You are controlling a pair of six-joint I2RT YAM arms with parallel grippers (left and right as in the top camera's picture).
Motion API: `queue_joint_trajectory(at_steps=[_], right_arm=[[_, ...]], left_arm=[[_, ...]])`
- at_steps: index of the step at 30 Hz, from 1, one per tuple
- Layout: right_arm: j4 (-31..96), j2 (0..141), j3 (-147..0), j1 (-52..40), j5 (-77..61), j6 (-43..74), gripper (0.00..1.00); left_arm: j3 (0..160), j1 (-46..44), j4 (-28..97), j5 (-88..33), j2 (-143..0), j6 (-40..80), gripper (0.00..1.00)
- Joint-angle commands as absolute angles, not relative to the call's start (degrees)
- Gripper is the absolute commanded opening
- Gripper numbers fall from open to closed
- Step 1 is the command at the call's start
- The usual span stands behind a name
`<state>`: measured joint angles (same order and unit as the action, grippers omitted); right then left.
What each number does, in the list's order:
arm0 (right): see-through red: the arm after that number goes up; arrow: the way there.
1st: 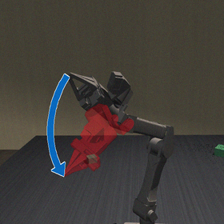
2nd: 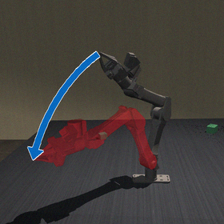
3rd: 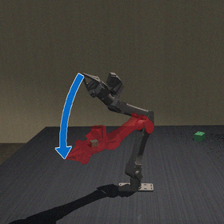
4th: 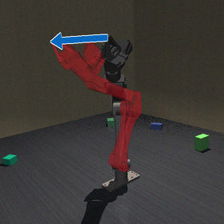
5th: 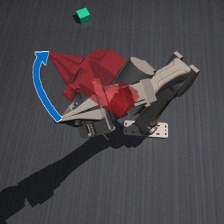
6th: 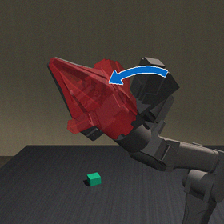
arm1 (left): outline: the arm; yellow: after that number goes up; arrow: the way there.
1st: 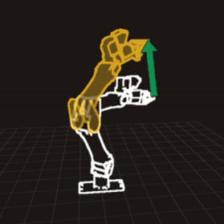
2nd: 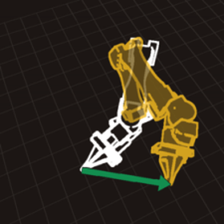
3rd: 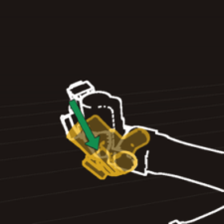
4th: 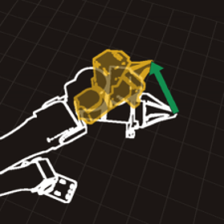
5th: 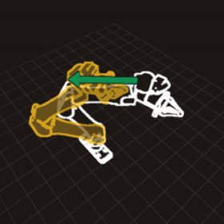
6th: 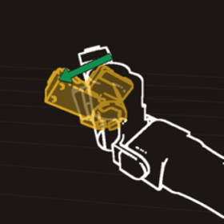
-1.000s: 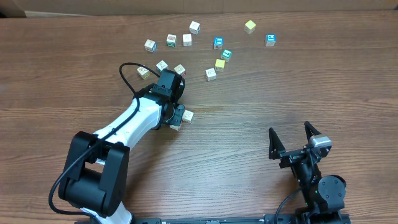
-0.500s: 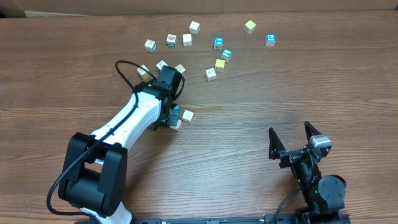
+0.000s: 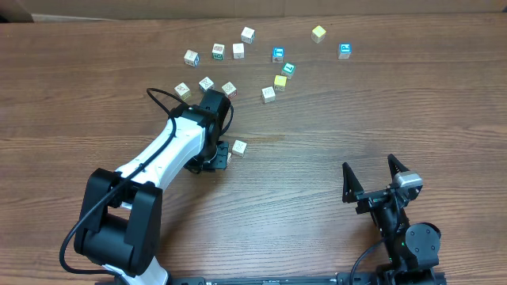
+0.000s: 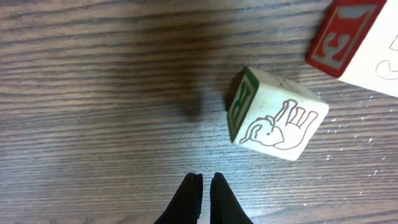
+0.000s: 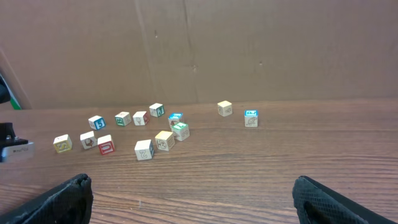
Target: Form a circle
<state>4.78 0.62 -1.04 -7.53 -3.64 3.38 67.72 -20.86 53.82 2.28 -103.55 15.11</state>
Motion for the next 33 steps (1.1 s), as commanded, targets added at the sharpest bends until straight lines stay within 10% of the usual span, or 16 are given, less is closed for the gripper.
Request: queue_joint_trajectory(at_steps=[1,33], right_arm=[[4.6,0.2,-0.5,-7.4,-3.7,3.1,1.0],[4.6,0.2,-0.5,-7.4,-3.7,3.1,1.0]], left_arm=[[66.8,-20.6,53.1,0.1,-104.0,16.3,0.04],[64.2,-20.7,48.0,-1.6,-104.0,15.7,0.04]])
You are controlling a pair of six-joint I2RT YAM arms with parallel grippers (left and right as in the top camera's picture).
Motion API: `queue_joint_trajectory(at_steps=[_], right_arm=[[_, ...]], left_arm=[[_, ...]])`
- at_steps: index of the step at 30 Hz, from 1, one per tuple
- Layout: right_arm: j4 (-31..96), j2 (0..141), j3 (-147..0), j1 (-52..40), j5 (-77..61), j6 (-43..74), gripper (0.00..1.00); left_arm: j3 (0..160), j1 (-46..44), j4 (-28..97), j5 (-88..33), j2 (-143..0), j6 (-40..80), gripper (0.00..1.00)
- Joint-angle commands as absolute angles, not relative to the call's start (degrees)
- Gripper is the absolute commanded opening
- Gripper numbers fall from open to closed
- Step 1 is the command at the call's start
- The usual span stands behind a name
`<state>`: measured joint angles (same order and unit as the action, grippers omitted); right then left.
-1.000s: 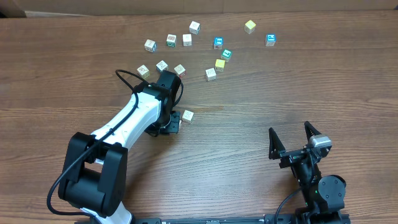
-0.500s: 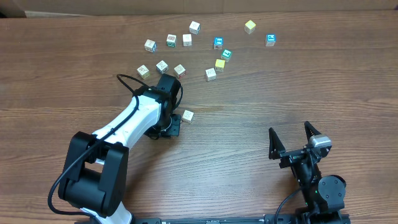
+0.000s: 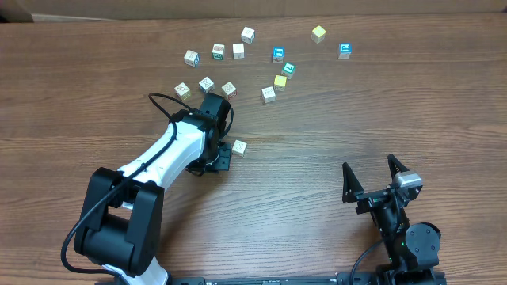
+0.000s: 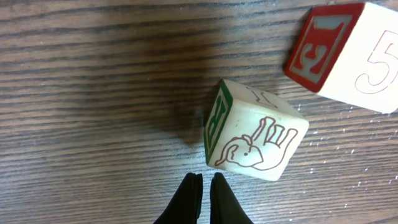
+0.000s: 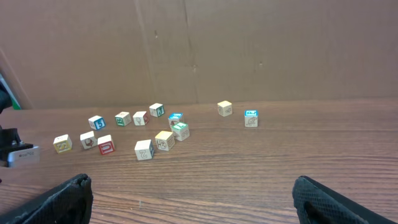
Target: Form a circle
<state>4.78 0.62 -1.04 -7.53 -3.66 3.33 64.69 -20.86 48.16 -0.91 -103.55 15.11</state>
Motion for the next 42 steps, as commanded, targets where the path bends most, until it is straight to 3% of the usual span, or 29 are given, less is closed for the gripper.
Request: queue_joint_trajectory(at_steps=[1,42], right_arm=[[4.6,0.2,-0.5,-7.4,-3.7,3.1,1.0],[4.6,0.2,-0.5,-7.4,-3.7,3.1,1.0]], left_arm=[[64.2,-20.7,48.0,-1.6,-104.0,15.6,0.04],[62.8,-20.7,44.3,-2.5,-104.0,12.8,0.04]])
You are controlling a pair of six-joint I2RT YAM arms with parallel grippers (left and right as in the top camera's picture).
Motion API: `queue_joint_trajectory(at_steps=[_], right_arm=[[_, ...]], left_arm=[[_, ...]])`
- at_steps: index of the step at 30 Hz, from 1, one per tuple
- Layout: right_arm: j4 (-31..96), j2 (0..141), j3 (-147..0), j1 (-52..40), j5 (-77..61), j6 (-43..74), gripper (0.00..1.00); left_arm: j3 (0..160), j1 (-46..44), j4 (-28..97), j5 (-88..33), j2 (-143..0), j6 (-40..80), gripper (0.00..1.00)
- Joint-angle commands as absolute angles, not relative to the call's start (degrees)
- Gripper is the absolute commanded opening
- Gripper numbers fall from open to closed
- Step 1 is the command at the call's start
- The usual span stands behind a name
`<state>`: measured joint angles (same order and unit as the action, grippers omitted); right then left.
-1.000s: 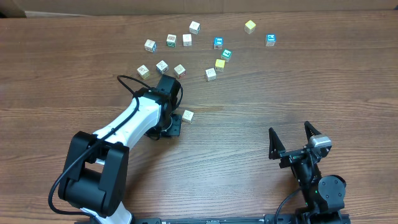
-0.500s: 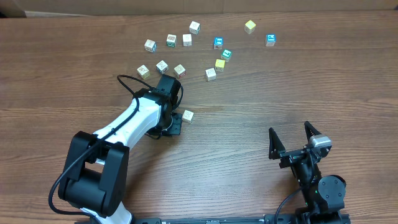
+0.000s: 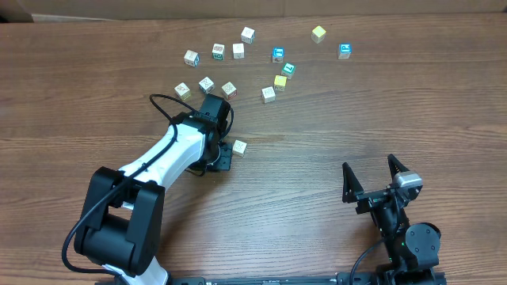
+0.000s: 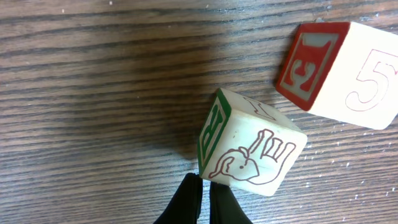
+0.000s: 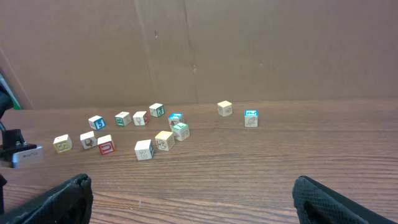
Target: Form a circle
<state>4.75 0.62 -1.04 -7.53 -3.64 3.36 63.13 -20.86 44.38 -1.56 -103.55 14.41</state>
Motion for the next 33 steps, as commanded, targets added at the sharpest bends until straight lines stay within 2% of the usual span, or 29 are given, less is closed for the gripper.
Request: queue_joint_trajectory(at_steps=[1,14,22,29,33], right_arm=[[4.6,0.2,-0.5,-7.4,-3.7,3.1,1.0],[4.6,0.2,-0.5,-7.4,-3.7,3.1,1.0],[4.6,0.2,-0.5,-7.4,-3.7,3.1,1.0],[4.6,0.2,-0.5,-7.4,-3.7,3.1,1.0],[4.6,0.2,-0.5,-7.4,-3.7,3.1,1.0]], left_arm=[[62.9,-20.7,44.4,-2.5,-104.0,12.8,0.04],[65.1,-19.8,52.3,-5.3,-103.9,12.9,0.04],[81.1,-8.1,56.9,-5.4,-102.7,16.9,0.04],[82.2,1.1,54.0,-5.4,-102.8,19.9,0.04],[81.9,3.2,54.2,-5.3,-102.8,19.2,0.04]])
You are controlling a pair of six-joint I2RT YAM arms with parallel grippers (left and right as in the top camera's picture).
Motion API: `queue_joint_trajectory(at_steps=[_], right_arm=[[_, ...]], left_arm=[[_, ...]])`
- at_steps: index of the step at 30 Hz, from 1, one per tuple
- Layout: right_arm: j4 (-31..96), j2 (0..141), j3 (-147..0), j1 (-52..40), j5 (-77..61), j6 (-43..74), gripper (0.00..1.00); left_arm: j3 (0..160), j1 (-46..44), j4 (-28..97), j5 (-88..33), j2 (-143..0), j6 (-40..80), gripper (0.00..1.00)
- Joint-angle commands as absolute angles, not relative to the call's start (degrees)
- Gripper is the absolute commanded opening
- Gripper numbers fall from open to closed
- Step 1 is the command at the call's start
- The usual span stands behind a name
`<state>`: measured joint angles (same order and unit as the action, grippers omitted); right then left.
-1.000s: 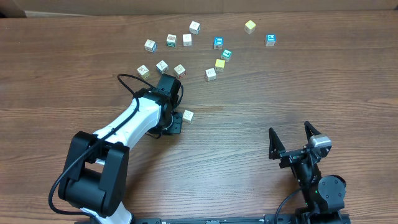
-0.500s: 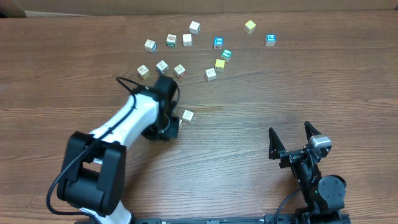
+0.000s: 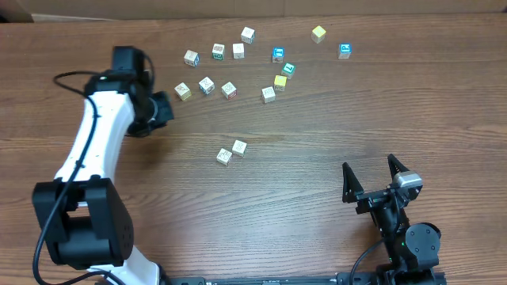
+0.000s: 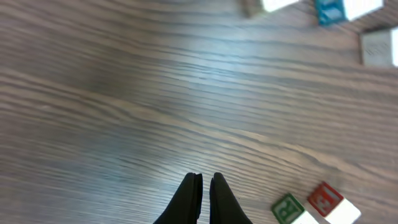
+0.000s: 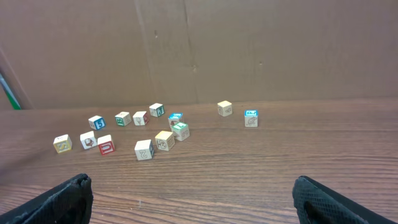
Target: Form a circle
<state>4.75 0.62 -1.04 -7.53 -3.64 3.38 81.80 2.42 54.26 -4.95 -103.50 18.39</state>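
Several small picture blocks lie scattered across the far half of the table, from one [image 3: 191, 58] at the left to a blue one [image 3: 344, 51] at the right. Two more, the green-faced block [image 3: 225, 156] and the red-faced block [image 3: 239, 147], sit side by side mid-table. They also show low right in the left wrist view, as the green-faced block [image 4: 288, 207] and the red-faced block [image 4: 325, 198]. My left gripper [image 3: 165, 109] hangs shut and empty at the far left, its fingertips [image 4: 194, 185] above bare wood. My right gripper [image 3: 372, 180] rests open at the near right.
A cardboard wall [image 5: 199, 50] rises behind the table's far edge. Bare wood [image 3: 333, 134] separates the far blocks from my right arm. The left arm's cable [image 3: 75, 77] loops beside its forearm.
My left gripper was low at the green-faced block mid-table, touching it. It now stands, still shut, far to the left near the far-left blocks. The pair stays side by side.
The shut left fingers stood a little short of the green-faced elephant block. At each later moment they were nearer, ending against it, with the red-faced block close by. Now the gripper is away at the far left. The right arm never moved.
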Motion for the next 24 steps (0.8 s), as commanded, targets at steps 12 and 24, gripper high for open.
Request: queue_joint_trajectory(at_steps=[12,24], right_arm=[[4.6,0.2,-0.5,-7.4,-3.7,3.1,1.0],[4.6,0.2,-0.5,-7.4,-3.7,3.1,1.0]], left_arm=[[77.9,-6.3,53.1,-13.6,-102.8,4.2,0.04],[77.9,-27.2,53.5,-4.3,-102.8,-2.6,0.04]])
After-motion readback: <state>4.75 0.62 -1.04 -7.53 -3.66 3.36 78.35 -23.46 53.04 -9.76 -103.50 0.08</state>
